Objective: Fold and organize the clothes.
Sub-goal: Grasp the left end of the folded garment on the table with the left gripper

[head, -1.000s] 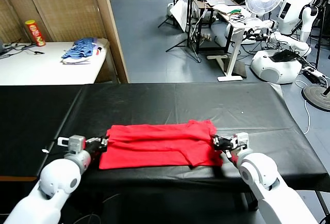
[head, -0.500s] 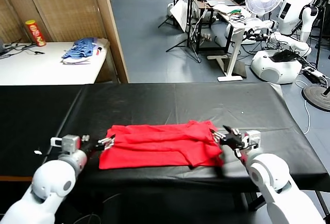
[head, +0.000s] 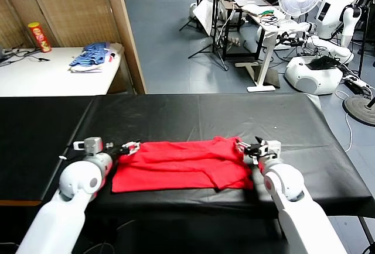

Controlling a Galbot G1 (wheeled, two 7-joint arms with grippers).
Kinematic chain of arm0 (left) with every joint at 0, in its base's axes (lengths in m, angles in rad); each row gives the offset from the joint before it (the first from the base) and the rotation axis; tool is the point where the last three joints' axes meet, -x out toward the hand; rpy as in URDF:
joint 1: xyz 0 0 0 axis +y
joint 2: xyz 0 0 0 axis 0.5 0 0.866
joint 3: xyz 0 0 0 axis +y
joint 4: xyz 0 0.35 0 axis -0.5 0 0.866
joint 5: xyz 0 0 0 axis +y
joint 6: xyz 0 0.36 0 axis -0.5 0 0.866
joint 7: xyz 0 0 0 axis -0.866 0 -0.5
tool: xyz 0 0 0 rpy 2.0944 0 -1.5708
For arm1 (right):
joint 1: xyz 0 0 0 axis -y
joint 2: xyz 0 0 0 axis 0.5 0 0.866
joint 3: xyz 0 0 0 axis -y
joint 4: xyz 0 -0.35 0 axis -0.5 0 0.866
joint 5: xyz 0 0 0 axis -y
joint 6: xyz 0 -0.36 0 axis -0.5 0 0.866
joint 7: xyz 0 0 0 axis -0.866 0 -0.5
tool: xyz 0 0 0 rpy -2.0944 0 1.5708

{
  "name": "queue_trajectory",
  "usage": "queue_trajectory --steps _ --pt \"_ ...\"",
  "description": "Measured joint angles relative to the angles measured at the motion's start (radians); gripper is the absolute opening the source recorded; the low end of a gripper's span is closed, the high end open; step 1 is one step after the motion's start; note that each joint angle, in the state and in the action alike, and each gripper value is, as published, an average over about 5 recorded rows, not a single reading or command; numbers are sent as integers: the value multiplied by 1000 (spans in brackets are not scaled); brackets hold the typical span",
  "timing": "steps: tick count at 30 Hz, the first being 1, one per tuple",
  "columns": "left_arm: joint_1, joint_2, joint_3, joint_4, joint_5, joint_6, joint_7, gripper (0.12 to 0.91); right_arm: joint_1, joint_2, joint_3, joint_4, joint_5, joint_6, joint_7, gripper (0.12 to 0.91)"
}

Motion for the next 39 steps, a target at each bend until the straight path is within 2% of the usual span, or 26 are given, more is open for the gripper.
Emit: queue_trajectory --steps 4,9,11,13,15,18,21,23,25,31,34,36,39 --pt "3 -8 -1 23 14 0 7 667 -3 16 0 -11 -20 13 -1 496" --pt "28 -10 -3 11 70 0 15 390 -18 40 -3 -12 -65 51 25 218" --pt "39 -14 -2 4 113 -6 19 273 -27 50 -6 -12 -89 72 44 152" --pt "49 -20 -1 -1 157 -24 21 188 -35 60 -8 -11 -106 88 61 137" --pt "55 -26 1 -4 202 -53 21 140 -42 66 -8 -8 -114 98 71 137" --pt "56 -34 3 -3 254 -89 19 139 -51 69 -4 -1 -116 104 65 132" --pt "51 -40 5 -1 273 -110 19 135 -63 64 4 12 -115 105 40 134" --pt "46 -41 6 1 277 -119 21 159 -73 57 10 25 -114 105 24 168" --pt "42 -41 6 2 277 -126 28 216 -84 48 19 42 -112 105 13 253" --pt "44 -26 0 -2 266 -133 39 536 -127 15 47 122 -90 97 7 585" --pt "52 -16 -7 -12 247 -133 39 694 -153 -5 64 172 -76 91 7 726" --pt "60 -9 -16 -21 224 -132 39 765 -172 -13 74 206 -70 88 7 772" --pt "80 -3 -36 -45 164 -118 33 794 -200 -18 84 252 -66 86 7 795"
